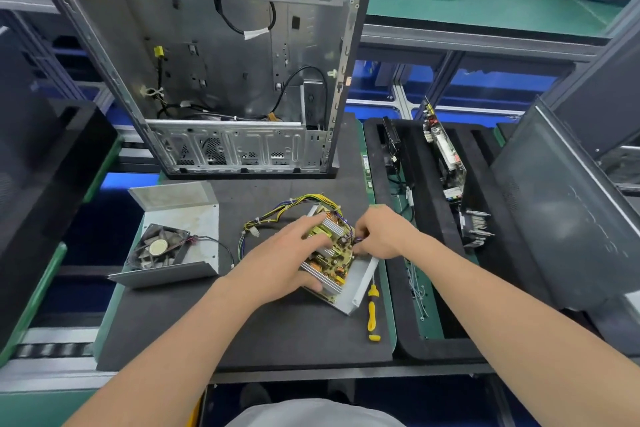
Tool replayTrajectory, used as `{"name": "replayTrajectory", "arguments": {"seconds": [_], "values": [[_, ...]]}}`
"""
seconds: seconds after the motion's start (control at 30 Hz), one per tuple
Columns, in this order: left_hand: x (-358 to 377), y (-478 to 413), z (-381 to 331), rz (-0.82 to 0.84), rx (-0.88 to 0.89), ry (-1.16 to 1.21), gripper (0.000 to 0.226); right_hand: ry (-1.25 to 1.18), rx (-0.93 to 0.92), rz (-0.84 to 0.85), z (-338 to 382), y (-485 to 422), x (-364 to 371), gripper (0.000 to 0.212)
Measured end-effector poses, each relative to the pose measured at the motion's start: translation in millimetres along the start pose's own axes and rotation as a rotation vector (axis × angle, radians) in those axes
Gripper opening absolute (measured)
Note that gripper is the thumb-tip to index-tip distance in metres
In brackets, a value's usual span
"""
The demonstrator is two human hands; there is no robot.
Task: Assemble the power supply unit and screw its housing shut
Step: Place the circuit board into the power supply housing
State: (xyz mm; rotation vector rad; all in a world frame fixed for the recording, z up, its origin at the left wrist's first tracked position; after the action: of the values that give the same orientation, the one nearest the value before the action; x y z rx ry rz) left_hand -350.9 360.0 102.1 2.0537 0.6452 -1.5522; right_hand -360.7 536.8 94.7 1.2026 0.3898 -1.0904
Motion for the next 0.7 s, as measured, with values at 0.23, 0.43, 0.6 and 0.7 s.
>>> {"name": "replayTrajectory", "arguments": {"seconds": [0.23, 0.43, 0.6, 0.7], "values": [[6.3, -2.5, 2.1, -0.015, -0.019, 0.028, 0.072, -0.036, -0.063, 0.008, -1.0, 0.7, 0.3, 0.012], [6.9, -3.7, 2.4, -0.014, -0.034, 0.033, 0.075, -0.050, -0.060, 0.049, -2.4, 0.3, 0.8, 0.014], [9.4, -5.1, 1.1, 0.015, -0.030, 0.030, 0.072, -0.030, -0.042, 0.019, -1.6, 0.1, -0.4, 0.012], [9.5, -4.4, 0.7, 0.000, -0.022, 0.058, 0.069, -0.026, -0.032, -0.079, -1.5, 3.5, -5.3, 0.010]]}}
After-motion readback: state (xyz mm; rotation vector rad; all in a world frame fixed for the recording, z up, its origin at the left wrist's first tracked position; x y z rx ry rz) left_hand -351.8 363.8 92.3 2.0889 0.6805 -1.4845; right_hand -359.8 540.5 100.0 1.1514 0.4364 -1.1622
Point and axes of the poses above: each hand's wrist, its own y-axis away from the middle knuckle, its own x-axis out of the palm, z = x × y, the point moved 8 cm from there along -y, towards the middle knuckle, and after that the axes turned 15 degrees about -y, right-handed, at the moved point
